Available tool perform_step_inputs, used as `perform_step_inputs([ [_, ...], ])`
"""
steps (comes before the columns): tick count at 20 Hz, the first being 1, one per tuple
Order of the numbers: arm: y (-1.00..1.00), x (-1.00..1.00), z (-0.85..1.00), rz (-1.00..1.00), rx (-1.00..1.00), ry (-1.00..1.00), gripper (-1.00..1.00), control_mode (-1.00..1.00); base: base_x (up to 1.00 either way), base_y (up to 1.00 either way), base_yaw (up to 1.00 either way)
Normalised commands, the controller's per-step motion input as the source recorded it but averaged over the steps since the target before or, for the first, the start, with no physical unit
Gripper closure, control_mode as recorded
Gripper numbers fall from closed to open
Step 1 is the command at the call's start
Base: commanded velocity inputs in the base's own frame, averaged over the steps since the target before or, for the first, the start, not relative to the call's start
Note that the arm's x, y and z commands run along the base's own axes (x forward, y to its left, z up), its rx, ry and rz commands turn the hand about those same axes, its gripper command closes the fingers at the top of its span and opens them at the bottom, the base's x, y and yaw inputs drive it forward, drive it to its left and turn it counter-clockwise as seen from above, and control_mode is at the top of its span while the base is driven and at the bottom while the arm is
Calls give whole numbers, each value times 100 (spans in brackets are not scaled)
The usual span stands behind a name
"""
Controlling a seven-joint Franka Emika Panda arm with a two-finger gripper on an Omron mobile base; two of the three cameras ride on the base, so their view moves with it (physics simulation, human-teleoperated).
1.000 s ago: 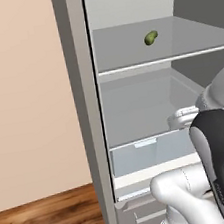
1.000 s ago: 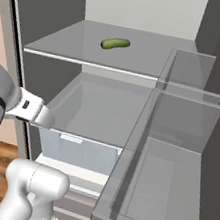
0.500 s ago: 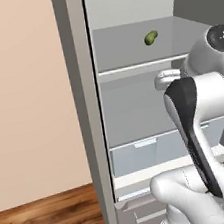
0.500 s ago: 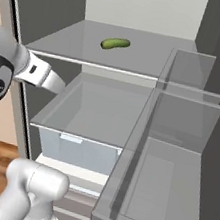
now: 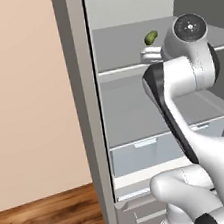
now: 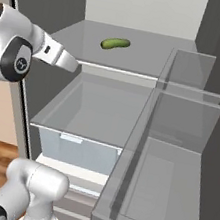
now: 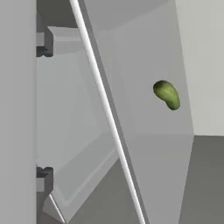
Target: Place the cold items (cucumber and lime) from the fridge in one tupperware on the dining counter. Place the warm items (hot dog and kebab skewer) in the stove area in another tupperware.
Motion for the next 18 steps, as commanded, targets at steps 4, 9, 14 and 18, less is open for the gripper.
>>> perform_step_inputs([
  [4, -16, 79, 25, 0, 1, -1, -100, -100, 0, 0, 0],
  [9, -15, 82, 0, 0, 2, 2, -100, -100, 0, 0, 0],
  [14, -17, 82, 0, 0, 0, 1, -100, -100, 0, 0, 0],
  [18, -18, 71, 0, 0, 1, 3, -100, -100, 0, 0, 0],
])
